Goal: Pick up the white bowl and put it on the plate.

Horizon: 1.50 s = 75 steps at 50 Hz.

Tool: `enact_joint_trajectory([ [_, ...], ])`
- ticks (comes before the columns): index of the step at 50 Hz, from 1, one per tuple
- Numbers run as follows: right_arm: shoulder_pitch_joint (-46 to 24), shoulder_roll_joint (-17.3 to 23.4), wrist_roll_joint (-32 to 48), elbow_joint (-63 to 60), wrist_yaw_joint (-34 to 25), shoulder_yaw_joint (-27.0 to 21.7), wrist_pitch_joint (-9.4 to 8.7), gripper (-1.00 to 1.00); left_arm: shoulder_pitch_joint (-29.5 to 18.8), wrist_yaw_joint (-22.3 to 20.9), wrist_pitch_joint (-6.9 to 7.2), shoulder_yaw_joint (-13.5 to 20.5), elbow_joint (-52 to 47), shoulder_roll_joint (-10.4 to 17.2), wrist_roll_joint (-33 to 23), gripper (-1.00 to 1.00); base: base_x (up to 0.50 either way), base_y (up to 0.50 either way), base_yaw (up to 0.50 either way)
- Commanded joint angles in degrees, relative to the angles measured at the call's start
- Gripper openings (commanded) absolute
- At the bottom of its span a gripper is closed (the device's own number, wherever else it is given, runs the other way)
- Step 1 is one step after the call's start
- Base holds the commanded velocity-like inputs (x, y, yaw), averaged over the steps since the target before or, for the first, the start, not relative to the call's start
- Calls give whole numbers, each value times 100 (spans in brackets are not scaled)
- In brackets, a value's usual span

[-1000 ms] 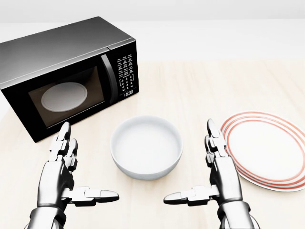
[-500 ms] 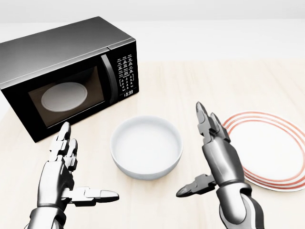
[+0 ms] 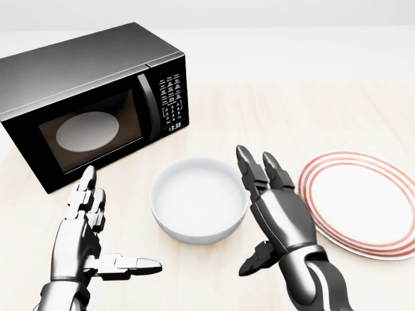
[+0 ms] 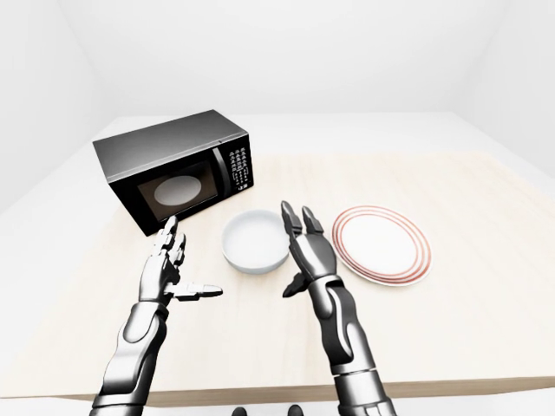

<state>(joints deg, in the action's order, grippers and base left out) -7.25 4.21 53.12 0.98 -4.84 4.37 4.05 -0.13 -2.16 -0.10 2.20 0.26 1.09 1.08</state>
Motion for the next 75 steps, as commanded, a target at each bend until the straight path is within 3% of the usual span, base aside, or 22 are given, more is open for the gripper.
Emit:
enact_joint_trajectory([
  [1, -41, -45, 506, -5, -246, 138, 95, 100, 0, 0, 0, 0, 0, 0, 0, 100, 0, 0, 0],
  [53, -500, -473, 2110, 45, -1423, 790, 95, 100, 0, 0, 0, 0, 0, 0, 0, 100, 0, 0, 0],
  [70, -820, -638, 2278, -53, -3142, 877, 95, 100, 0, 0, 0, 0, 0, 0, 0, 100, 0, 0, 0],
  [75, -871, -677, 2334, 2, -3353, 897, 95, 100, 0, 0, 0, 0, 0, 0, 0, 100, 0, 0, 0],
])
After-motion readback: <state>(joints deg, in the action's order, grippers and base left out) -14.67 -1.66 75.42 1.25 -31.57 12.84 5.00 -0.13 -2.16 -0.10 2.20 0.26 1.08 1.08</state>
